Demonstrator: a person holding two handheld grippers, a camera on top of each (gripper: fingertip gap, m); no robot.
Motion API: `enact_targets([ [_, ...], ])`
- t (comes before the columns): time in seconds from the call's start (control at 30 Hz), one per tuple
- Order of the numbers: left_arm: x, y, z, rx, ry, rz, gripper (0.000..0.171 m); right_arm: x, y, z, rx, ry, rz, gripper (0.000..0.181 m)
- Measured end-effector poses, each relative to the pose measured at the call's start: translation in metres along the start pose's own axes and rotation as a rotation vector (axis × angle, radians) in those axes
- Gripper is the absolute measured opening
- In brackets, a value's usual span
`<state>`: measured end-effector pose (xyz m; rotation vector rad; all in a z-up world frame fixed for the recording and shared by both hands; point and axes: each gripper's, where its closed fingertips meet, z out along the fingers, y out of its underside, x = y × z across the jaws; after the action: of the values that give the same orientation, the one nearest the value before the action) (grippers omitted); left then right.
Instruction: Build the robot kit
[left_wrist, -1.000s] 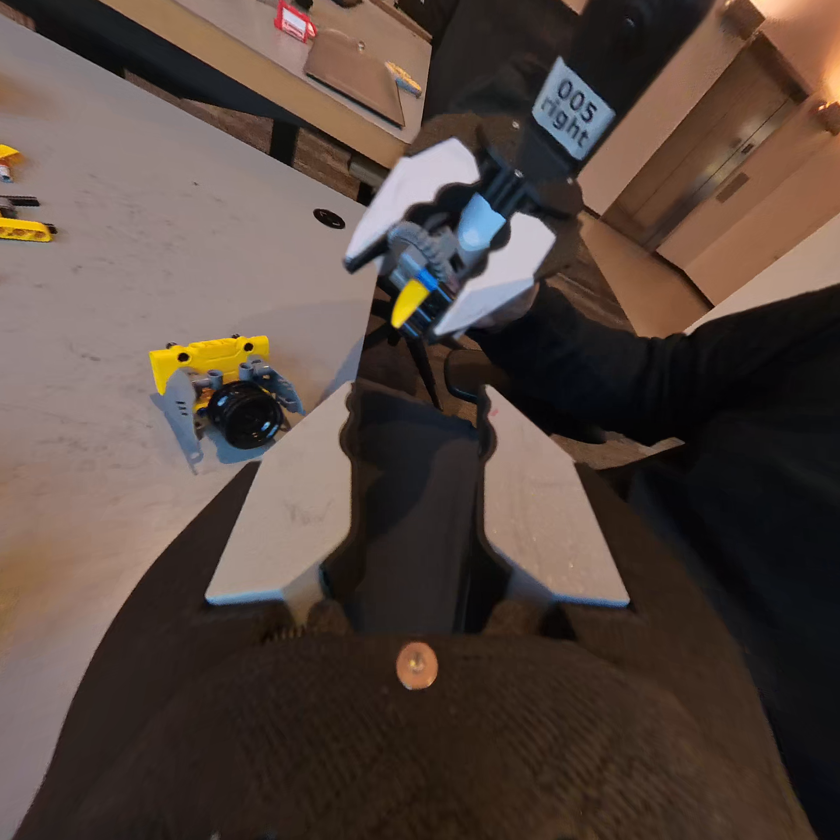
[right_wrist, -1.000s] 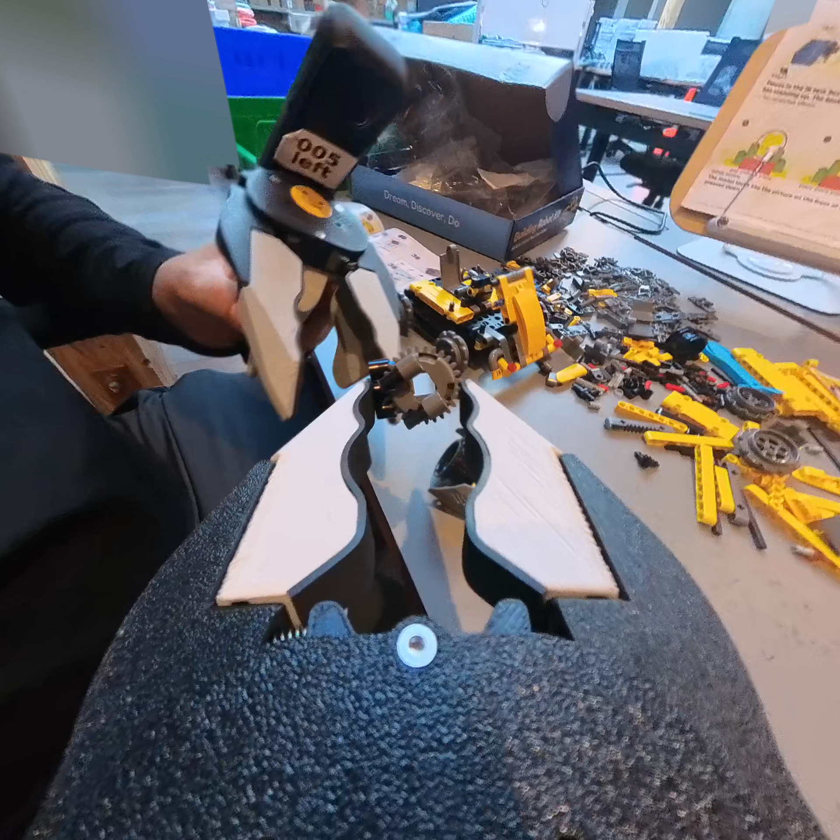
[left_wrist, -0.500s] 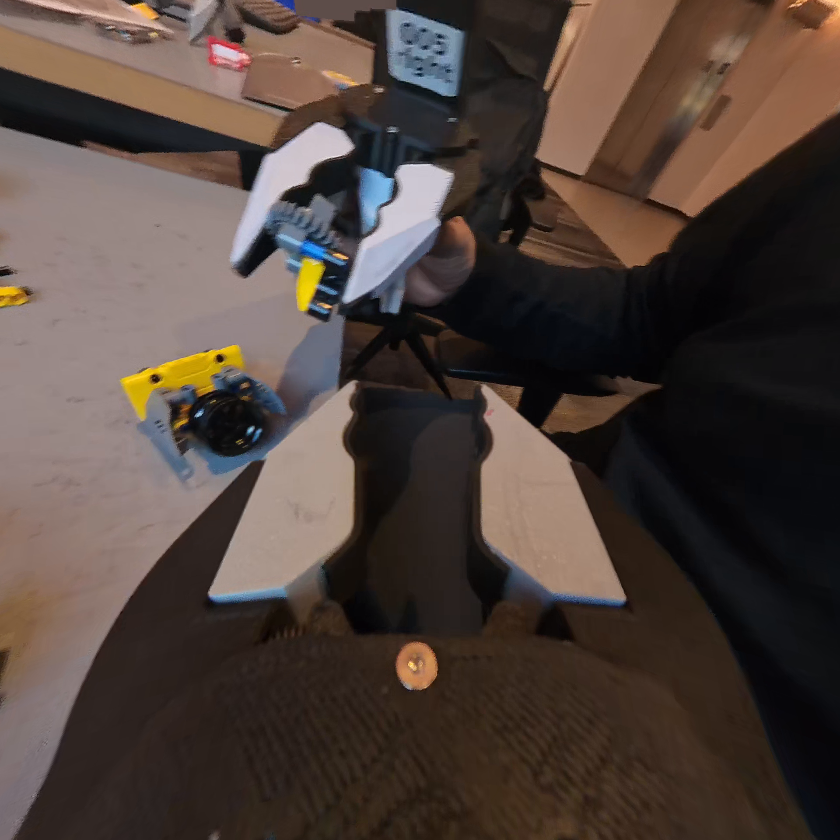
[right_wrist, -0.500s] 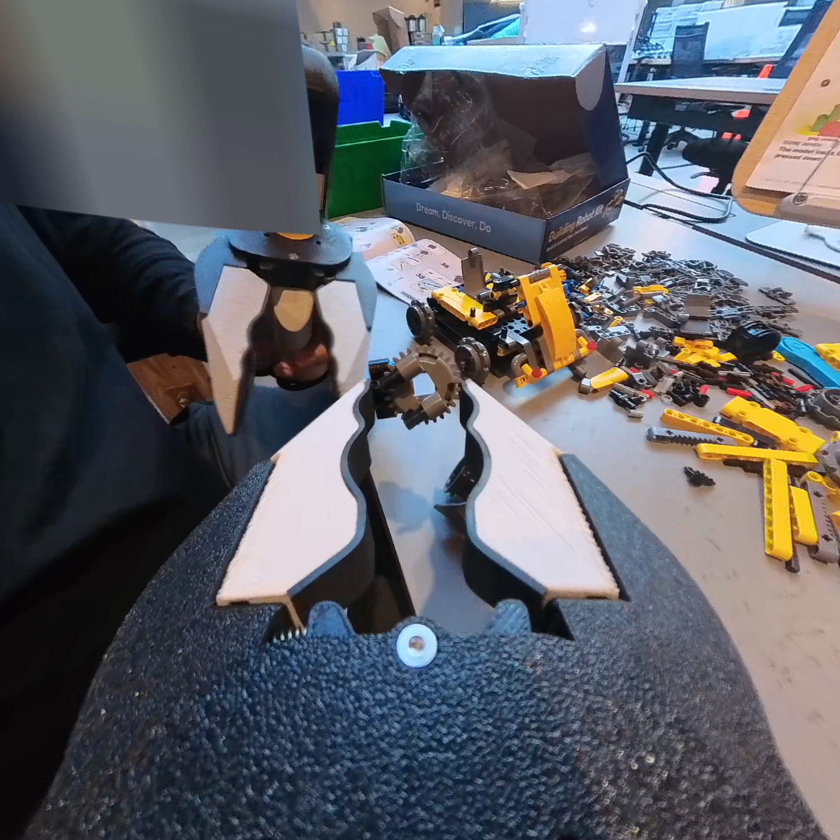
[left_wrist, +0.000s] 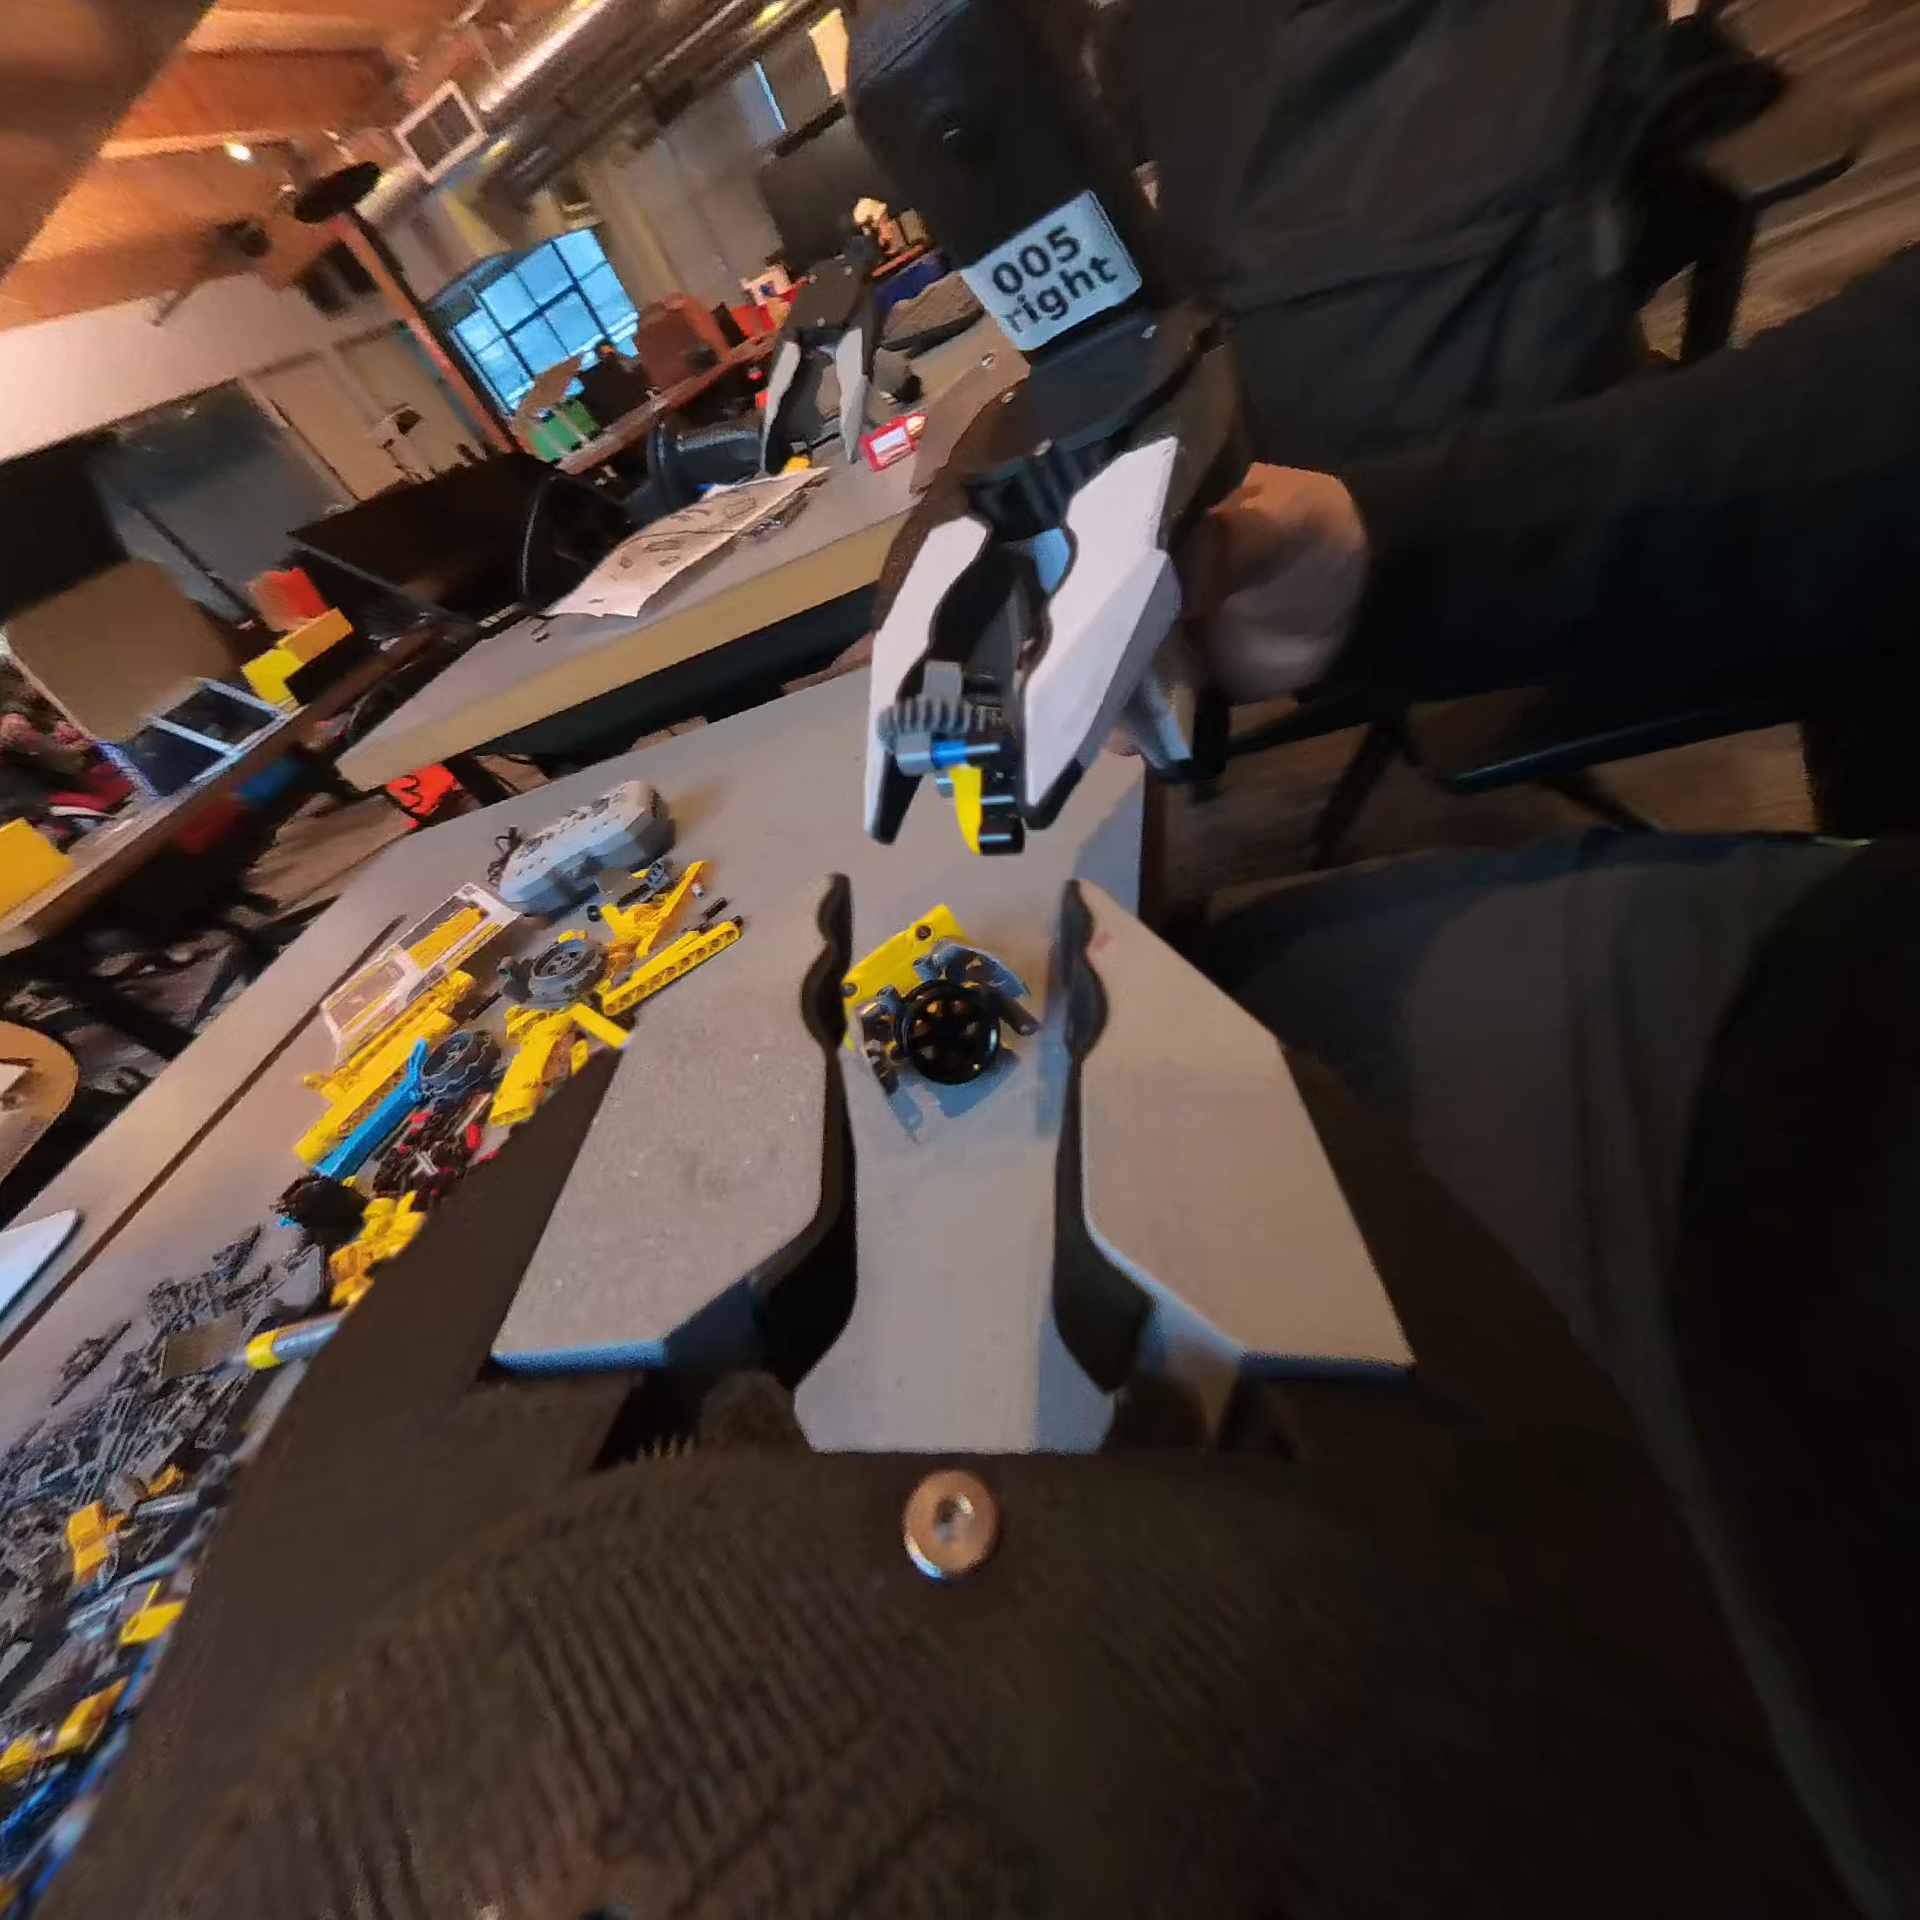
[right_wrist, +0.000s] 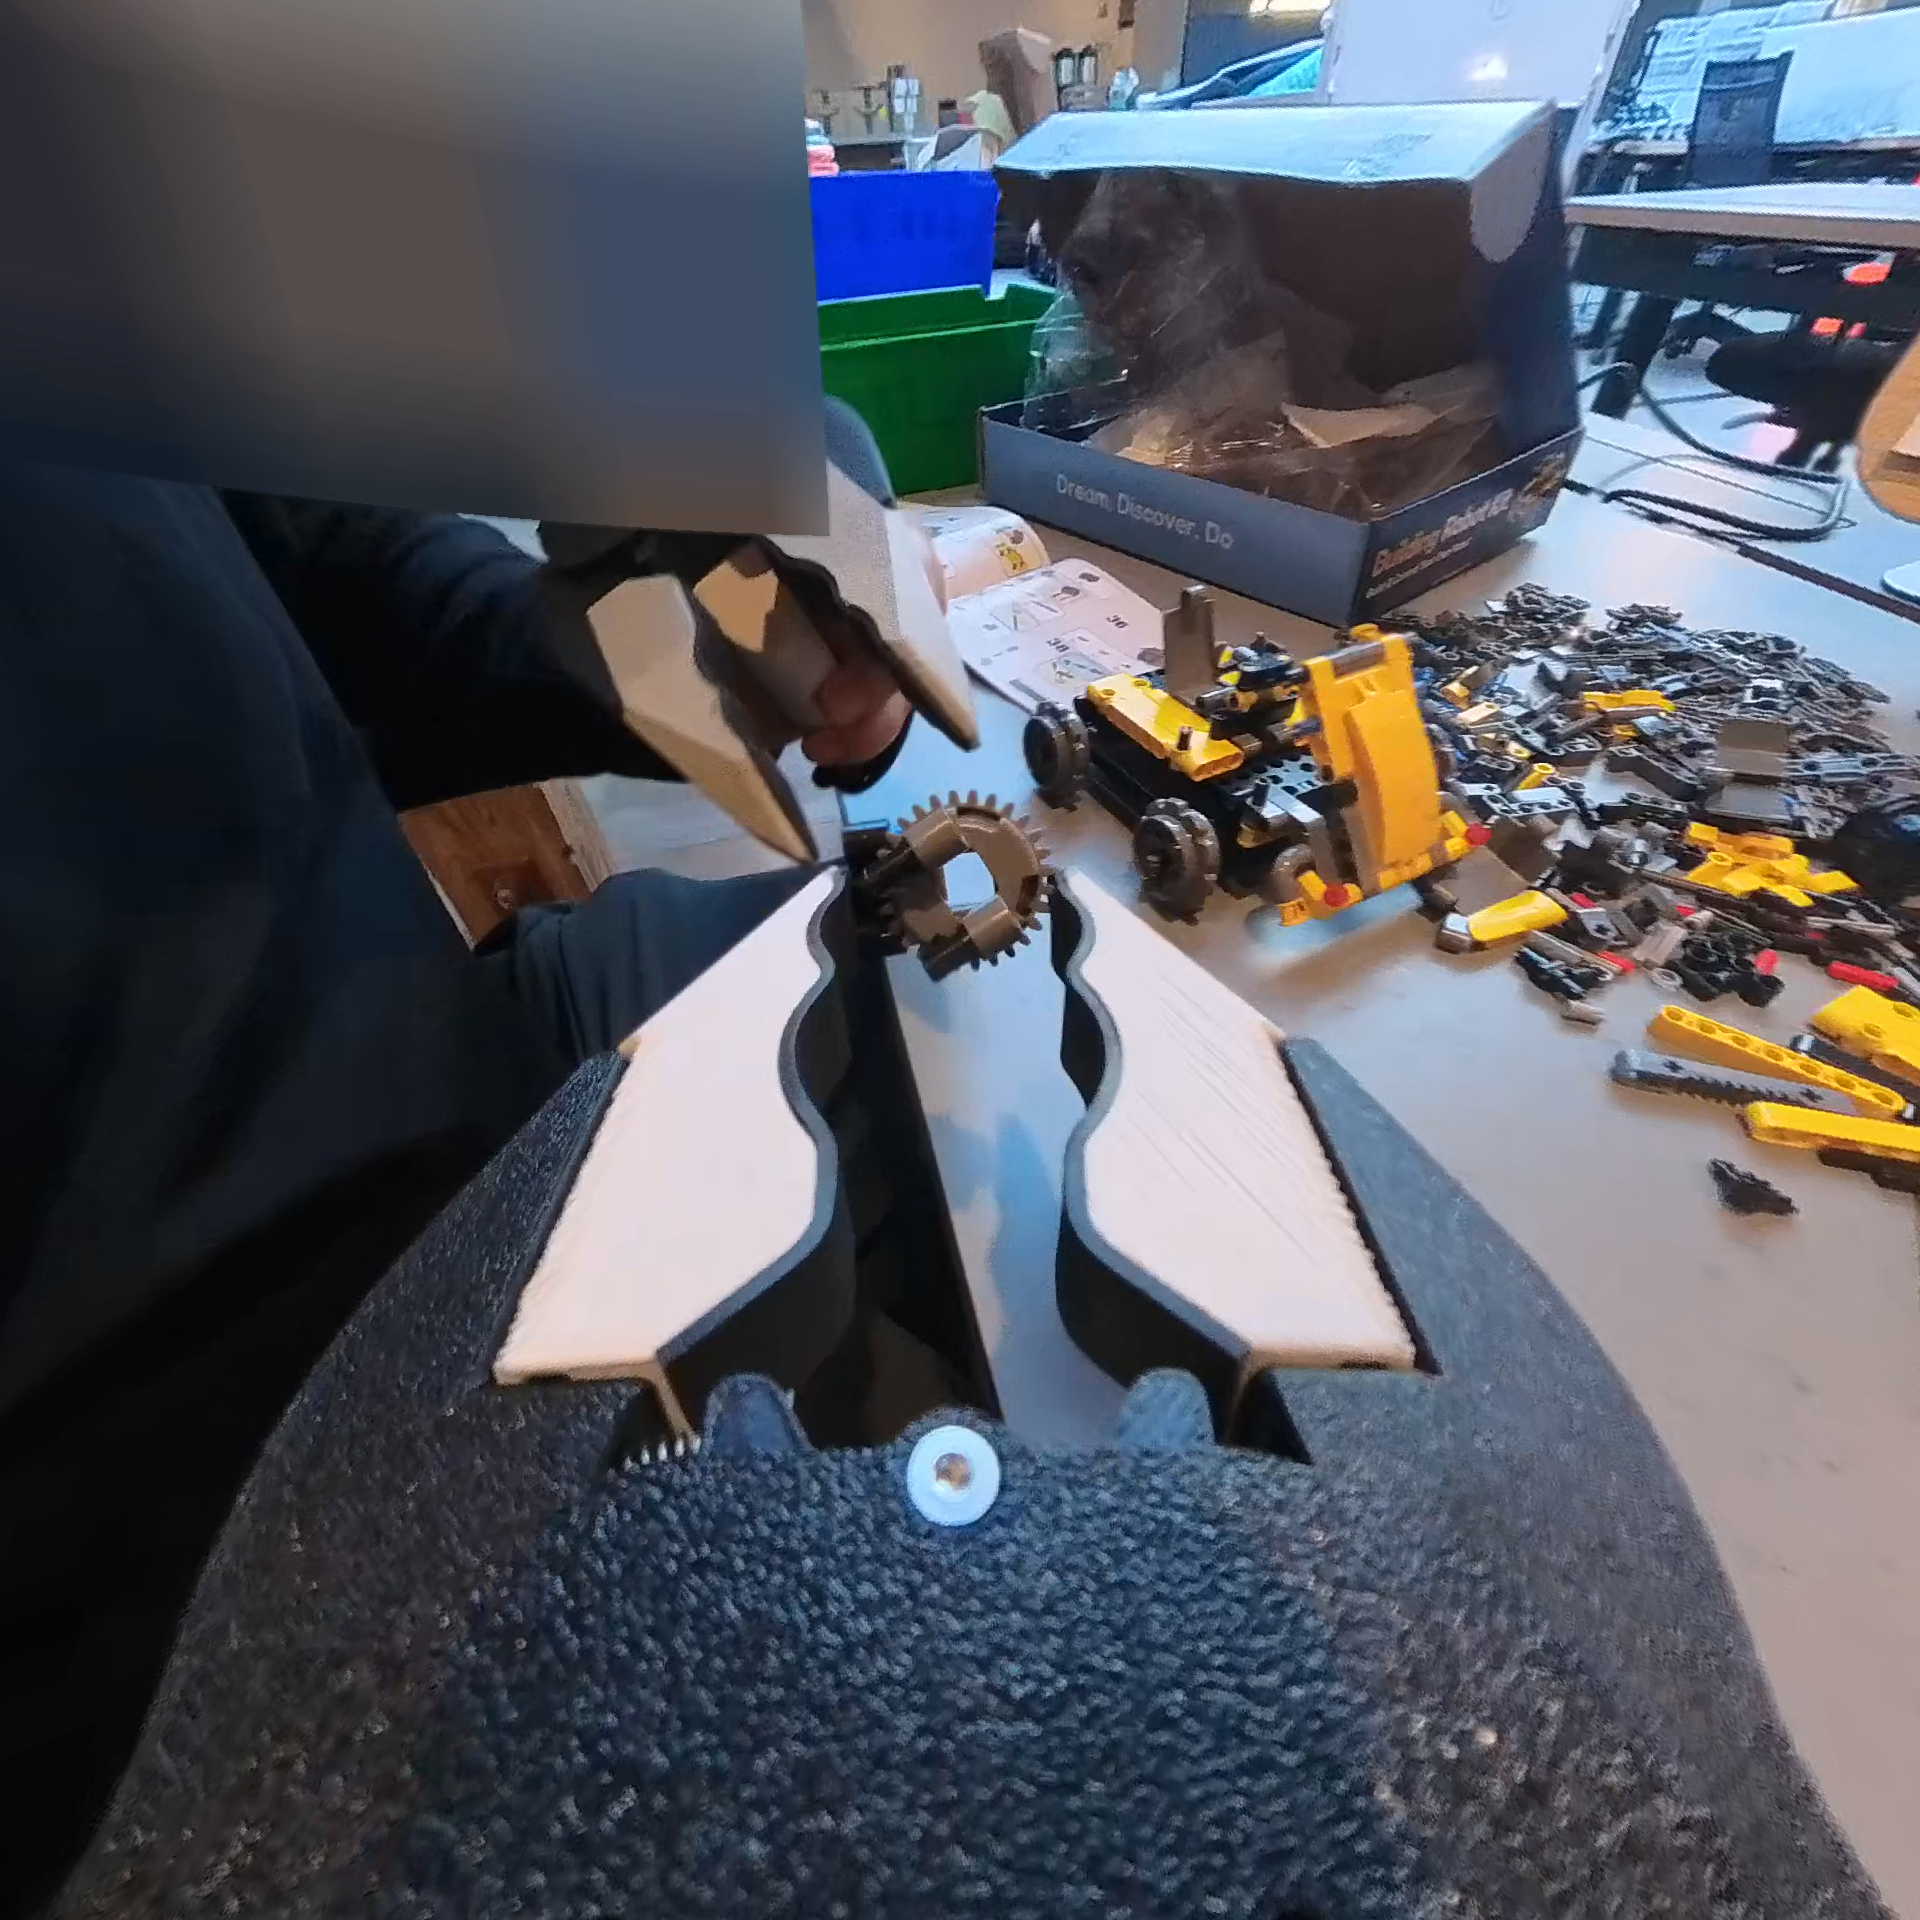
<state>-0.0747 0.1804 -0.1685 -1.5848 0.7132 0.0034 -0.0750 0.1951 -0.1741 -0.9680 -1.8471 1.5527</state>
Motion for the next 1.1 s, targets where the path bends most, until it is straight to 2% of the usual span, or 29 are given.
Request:
enact_targets([
  [0.07,0.002,0.001,-0.002,-0.025,0.042,-0.021,0.033,-0.007,0.002,0.004,-0.022,-0.010,-0.020,0.037],
  [0.17,0.005,0.004,0.000,-0.065,0.088,-0.097,0.046,-0.015,0.007,0.009,-0.065,-0.007,-0.043,0.037],
  [0.27,0.029,0.002,0.002,-0.084,0.216,-0.163,0.046,-0.020,0.009,0.012,-0.083,-0.008,-0.025,0.037],
  [0.33,0.034,0.007,0.004,-0.118,0.227,-0.145,0.039,-0.023,0.009,0.012,-0.074,-0.020,0.004,0.037],
  [0.43,0.037,0.004,0.003,-0.102,0.222,-0.102,0.020,-0.028,0.010,0.013,-0.060,-0.046,0.067,0.037],
  [0.63,0.043,0.005,0.001,-0.098,0.274,-0.156,0.020,-0.035,0.012,0.014,-0.024,-0.098,0.150,0.036],
  [0.73,0.046,0.007,0.001,-0.107,0.304,-0.175,0.011,-0.038,0.009,0.014,0.001,-0.126,0.165,0.036],
  [0.9,0.049,0.008,0.001,-0.116,0.325,-0.190,0.013,-0.039,0.012,0.014,0.004,-0.142,0.163,0.036],
  [1.0,0.052,0.004,-0.002,-0.089,0.384,-0.262,0.018,-0.042,0.012,0.015,-0.007,-0.146,0.134,0.036],
  [1.1,0.054,0.005,-0.003,-0.085,0.414,-0.300,0.017,-0.044,0.013,0.017,-0.021,-0.148,0.123,0.036],
])
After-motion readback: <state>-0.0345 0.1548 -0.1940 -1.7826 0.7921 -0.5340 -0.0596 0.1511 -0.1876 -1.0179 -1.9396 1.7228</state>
